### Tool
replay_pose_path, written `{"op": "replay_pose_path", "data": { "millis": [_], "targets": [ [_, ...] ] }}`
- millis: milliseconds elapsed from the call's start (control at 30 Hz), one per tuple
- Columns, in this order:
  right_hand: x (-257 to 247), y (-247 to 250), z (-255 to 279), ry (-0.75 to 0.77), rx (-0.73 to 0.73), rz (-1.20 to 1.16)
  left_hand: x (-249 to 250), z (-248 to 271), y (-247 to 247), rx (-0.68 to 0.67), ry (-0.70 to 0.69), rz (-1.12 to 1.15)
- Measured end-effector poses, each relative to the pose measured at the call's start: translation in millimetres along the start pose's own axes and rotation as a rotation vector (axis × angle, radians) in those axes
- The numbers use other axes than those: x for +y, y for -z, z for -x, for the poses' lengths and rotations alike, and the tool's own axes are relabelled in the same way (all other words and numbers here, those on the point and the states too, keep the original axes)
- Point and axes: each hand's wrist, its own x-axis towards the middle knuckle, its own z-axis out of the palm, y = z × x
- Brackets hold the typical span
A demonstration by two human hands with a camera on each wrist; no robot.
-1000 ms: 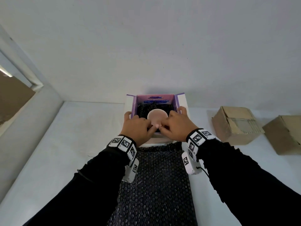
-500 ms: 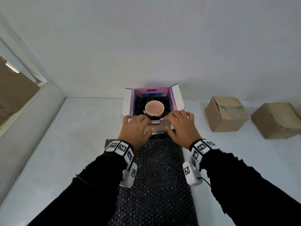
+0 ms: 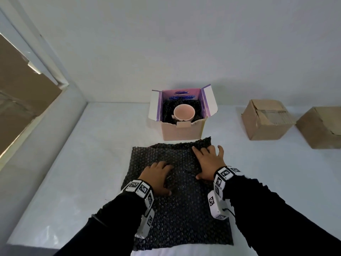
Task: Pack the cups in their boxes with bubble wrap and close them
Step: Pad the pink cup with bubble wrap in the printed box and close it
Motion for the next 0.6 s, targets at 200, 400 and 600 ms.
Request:
{"op": "replay_pose_path", "data": {
  "millis": [200,400,600],
  "targets": [
    [-3.1,7.5,-1.3,0.037,0.098,0.014,4.6,-4.6,3.8,0.049,0.034,0.062],
    [-1.7,4.1,-0.6,-0.012,0.073,0.042,4.9,-11.2,6.8,0.019,0.044,0.090],
    [3.9,14.6,1.1,0.121,0.196,0.000,9.5,-13.2,10.4,0.230,0.126,0.017]
  ]
}}
